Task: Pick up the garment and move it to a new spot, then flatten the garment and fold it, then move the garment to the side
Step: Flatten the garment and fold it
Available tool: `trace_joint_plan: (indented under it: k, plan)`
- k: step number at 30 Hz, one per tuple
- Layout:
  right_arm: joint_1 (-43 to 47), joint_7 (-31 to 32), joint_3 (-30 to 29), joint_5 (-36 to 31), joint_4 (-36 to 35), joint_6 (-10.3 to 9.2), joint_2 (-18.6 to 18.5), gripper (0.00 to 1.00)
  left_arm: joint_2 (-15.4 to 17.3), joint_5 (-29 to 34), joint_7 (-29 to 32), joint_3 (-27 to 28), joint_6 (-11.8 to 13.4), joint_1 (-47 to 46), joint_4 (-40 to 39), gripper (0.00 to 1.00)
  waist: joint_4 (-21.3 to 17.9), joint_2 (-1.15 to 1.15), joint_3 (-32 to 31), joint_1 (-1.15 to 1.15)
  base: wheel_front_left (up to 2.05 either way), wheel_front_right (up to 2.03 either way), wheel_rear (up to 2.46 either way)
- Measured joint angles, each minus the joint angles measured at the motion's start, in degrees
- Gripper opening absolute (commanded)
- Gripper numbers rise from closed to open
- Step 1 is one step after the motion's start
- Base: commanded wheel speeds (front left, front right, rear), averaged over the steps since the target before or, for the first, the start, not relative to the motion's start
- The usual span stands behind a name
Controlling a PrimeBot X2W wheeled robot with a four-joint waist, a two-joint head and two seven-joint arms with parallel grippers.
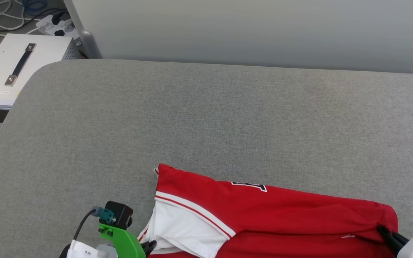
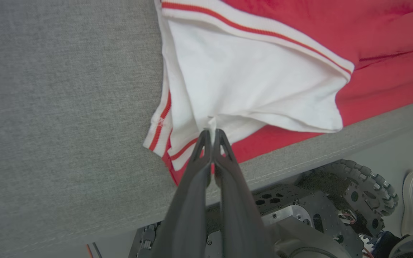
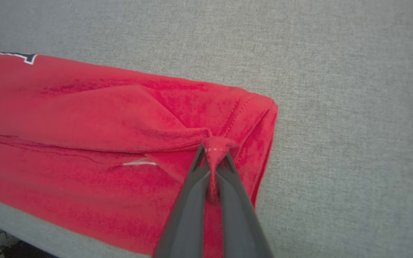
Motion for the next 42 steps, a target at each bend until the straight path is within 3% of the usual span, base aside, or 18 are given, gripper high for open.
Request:
trace_joint_plan:
  k: [6, 7, 8, 9, 10, 11, 21, 31, 39, 42]
  plan:
    - [-0.1, 0.0, 2.4, -1.3, 2.4, 0.0, -1.7, 0.0, -0.6, 0.6, 0.7, -1.2, -0.2, 0.0, 1.9, 0.0, 0.0, 0.0, 0.6, 0.0, 0.0, 0.0, 0.0]
    - [-0.2, 0.0, 2.7, -1.2, 2.7, 0.0, -1.7, 0.26, -0.9, 0.7, 0.7, -1.4, -0.2, 0.0, 2.2, 0.0, -0.1, 0.0, 0.7, 0.0, 0.0, 0.0, 0.0]
    - [-0.2, 0.0, 3.0, -1.1, 3.1, 0.0, -1.6, 0.45, -1.4, 0.7, 0.7, -1.5, -0.2, -0.1, 2.7, 0.0, -0.1, 0.0, 0.8, 0.0, 0.0, 0.0, 0.0]
    - [-0.3, 0.3, 3.1, -0.7, 3.5, 0.0, -1.4, 1.0, -1.8, 0.7, 0.8, -1.8, -0.3, -0.1, 3.1, 0.35, -0.2, 0.0, 0.9, 0.0, 0.0, 0.0, 0.0]
    - [-0.4, 0.6, 3.2, -0.2, 3.8, 0.0, -1.3, 1.0, -2.0, 0.7, 0.8, -1.9, -0.4, -0.1, 3.3, 0.81, -0.2, 0.0, 0.9, 0.0, 0.0, 0.0, 0.0]
    - [-0.4, 0.9, 3.6, 0.1, 4.0, 0.0, -1.3, 1.0, -2.2, 0.8, 0.8, -2.0, -0.5, -0.1, 3.5, 1.0, -0.3, 0.0, 1.0, 0.0, 0.0, 0.0, 0.0]
    - [-0.6, 3.1, 3.6, 3.2, 2.3, 0.0, -1.5, 1.0, -3.4, 0.8, -1.4, -1.4, -0.9, -0.1, 3.6, 1.0, -0.8, 0.0, -0.4, 0.0, 0.0, 0.0, 0.0]
    - [0.1, 12.7, -2.7, 4.9, -6.8, 0.0, -1.0, 1.0, -3.9, 2.4, -11.7, 3.7, -0.1, -0.5, 0.3, 1.0, -0.9, 0.0, -2.6, 0.0, 0.0, 0.0, 0.0]
    - [1.5, 26.4, -11.2, 0.8, -10.9, 0.0, 6.0, 1.0, -7.4, 9.6, -28.6, 7.6, -0.1, -2.1, 1.7, 1.0, -0.6, 0.0, -2.5, 0.0, 0.0, 0.0, 0.0]
    - [1.5, 30.6, -14.3, -2.3, -11.7, 0.0, 8.8, 1.0, -8.5, 13.2, -31.8, 9.7, -0.1, -2.5, 2.8, 1.0, -0.4, 0.0, -2.0, 0.0, 0.0, 0.0, 0.0]
